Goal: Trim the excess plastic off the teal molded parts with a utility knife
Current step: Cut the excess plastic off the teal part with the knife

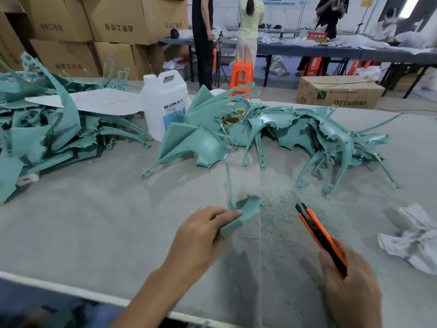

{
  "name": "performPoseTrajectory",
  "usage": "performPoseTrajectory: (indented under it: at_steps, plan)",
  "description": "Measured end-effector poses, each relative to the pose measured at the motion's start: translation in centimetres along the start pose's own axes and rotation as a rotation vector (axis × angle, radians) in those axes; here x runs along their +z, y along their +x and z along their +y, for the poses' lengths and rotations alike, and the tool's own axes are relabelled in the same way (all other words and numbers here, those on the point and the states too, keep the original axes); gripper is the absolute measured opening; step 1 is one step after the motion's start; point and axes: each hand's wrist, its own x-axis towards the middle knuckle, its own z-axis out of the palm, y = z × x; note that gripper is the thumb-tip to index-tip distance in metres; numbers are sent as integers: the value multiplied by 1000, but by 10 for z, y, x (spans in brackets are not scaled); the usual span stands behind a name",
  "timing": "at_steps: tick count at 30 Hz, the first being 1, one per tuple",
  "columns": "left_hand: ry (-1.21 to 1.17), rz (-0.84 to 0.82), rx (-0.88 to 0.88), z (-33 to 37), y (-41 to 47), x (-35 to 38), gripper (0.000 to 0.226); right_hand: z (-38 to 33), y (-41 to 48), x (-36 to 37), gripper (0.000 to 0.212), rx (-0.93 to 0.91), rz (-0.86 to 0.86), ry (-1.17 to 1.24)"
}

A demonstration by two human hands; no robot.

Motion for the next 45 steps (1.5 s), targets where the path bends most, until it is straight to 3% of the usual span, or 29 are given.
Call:
performPoseTrajectory:
  at_steps: [3, 6, 11, 18, 21, 28, 30, 33, 36, 38, 41, 45]
  plan:
    - [-193, 25, -185, 3, -16, 22, 48, 1, -2, -5, 25, 76, -34, 121]
    - [-320, 54, -382, -8, -26, 32, 21, 1, -8, -8, 32, 104, -127, 226]
    - [-339, 55, -466, -19, -25, 39, 21, -27, -27, -20, 34, 3, -304, 314]
    - [-417, 56, -470, -16, -24, 34, 18, -62, -38, -22, 28, -109, -382, 330]
    - [-383, 42, -448, -12, -24, 30, 24, -67, -41, -22, 13, -114, -429, 366]
    - [-343, 25, -458, -11, -25, 28, 22, -65, -40, -26, 24, -124, -484, 337]
    - [-355, 30, -465, -12, -26, 29, 29, -61, -34, -24, 9, -112, -477, 288]
    - [-344, 24, -482, -14, -27, 31, 37, -55, -24, -23, 15, -120, -431, 217]
    - [-329, 49, -516, -18, -27, 33, 55, -61, -25, -22, 7, -147, -403, 228]
    - [-333, 60, -494, -15, -26, 31, 49, -63, -30, -23, 12, -165, -424, 262]
    - [-288, 48, -431, -11, -26, 29, 19, -58, -25, -21, 7, -170, -448, 256]
    - [-298, 53, -429, -11, -26, 29, 36, -58, -15, -22, 9, -162, -390, 258]
